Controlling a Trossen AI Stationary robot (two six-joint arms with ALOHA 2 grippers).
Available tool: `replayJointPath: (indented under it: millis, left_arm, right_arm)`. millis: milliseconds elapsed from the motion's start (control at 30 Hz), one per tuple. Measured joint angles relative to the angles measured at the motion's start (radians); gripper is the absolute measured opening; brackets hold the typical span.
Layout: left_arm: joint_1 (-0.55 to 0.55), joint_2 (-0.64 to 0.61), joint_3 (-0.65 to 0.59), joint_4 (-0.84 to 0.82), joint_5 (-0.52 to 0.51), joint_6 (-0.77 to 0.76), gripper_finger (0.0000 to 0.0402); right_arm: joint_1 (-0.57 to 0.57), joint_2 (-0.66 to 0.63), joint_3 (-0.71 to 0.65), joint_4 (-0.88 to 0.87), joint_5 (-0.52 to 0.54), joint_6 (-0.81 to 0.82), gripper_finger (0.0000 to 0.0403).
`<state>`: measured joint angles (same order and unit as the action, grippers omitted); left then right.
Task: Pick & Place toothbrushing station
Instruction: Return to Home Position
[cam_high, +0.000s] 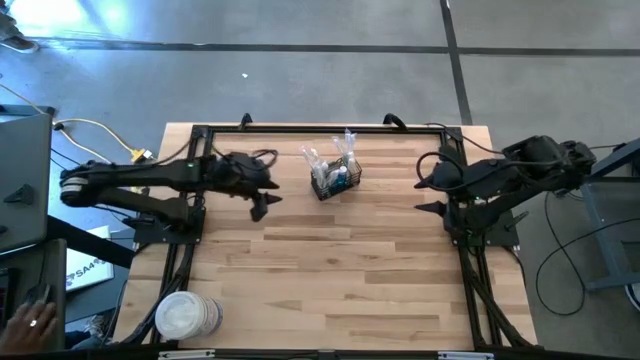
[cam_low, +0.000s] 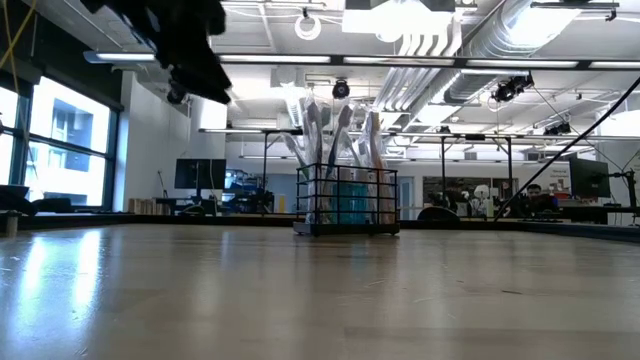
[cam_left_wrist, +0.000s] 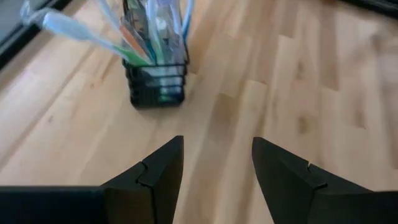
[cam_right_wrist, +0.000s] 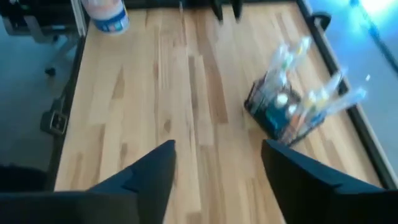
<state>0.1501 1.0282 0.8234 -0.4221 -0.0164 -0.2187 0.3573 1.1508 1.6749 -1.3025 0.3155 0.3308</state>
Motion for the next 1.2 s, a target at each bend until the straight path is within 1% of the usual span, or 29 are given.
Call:
replayJointPath:
  millis: [100, 167, 267, 300, 333, 367, 467, 533, 600, 700, 867, 900, 967, 1067, 1200]
  left_arm:
    - [0.0, -0.089, 0.0, -0.089, 0.031, -0.062, 0.0187]
    - [0.0, -0.143, 0.0, -0.129, 0.06, -0.116, 0.0187]
    - [0.0, -0.21, 0.0, -0.175, 0.103, -0.133, 0.0187]
    - [0.0, -0.23, 0.0, -0.19, 0.116, -0.136, 0.0187]
    - [0.0, -0.249, 0.0, -0.205, 0.122, -0.138, 0.0187]
    - [0.0, -0.266, 0.0, -0.218, 0.137, -0.139, 0.0187]
    - [0.0, -0.317, 0.0, -0.222, 0.241, -0.12, 0.018]
    - [-0.001, -0.357, 0.0, -0.212, 0.264, -0.126, 0.0165]
    - [0.0, -0.394, 0.0, -0.203, 0.264, -0.139, 0.0144]
    - [0.0, -0.445, -0.045, -0.127, 0.262, -0.158, 0.0103]
    - [0.0, -0.57, -0.213, 0.039, 0.247, -0.18, 0.0021]
    - [0.0, -0.59, -0.245, 0.061, 0.238, -0.18, 0.0011]
    - [0.0, -0.621, -0.309, 0.11, 0.222, -0.178, 0.0008]
    - [0.0, -0.642, -0.381, 0.188, 0.215, -0.15, 0.0019]
    - [0.0, -0.657, -0.43, 0.199, 0.184, -0.117, 0.0021]
  right_arm:
    - [0.0, -0.012, 0.0, -0.05, -0.002, 0.028, 0.018]
    - [0.0, -0.018, 0.0, -0.081, -0.002, 0.039, 0.0128]
    - [0.0, -0.035, 0.0, -0.127, -0.001, 0.04, 0.0036]
    - [0.0, -0.043, 0.0, -0.14, -0.002, 0.039, 0.0019]
    - [0.0, -0.054, 0.0, -0.147, -0.003, 0.039, 0.0013]
    - [0.0, -0.069, 0.0, -0.148, -0.002, 0.04, 0.001]
    - [0.0, -0.122, -0.004, -0.123, 0.0, 0.044, 0.0003]
    - [0.001, -0.18, -0.028, -0.076, 0.0, 0.064, 0.0003]
    - [0.003, -0.251, -0.072, -0.015, -0.001, 0.09, 0.0003]
    - [0.003, -0.362, -0.175, 0.105, 0.0, 0.116, 0.0003]
    - [0.003, -0.487, -0.409, 0.327, -0.008, 0.109, 0.0003]
    - [0.003, -0.509, -0.458, 0.371, -0.01, 0.098, 0.0003]
    - [0.003, -0.548, -0.553, 0.451, -0.008, 0.068, 0.0003]
    - [0.003, -0.584, -0.699, 0.646, -0.01, 0.005, 0.0002]
    - [0.003, -0.623, -0.877, 0.888, -0.027, -0.071, 0.0003]
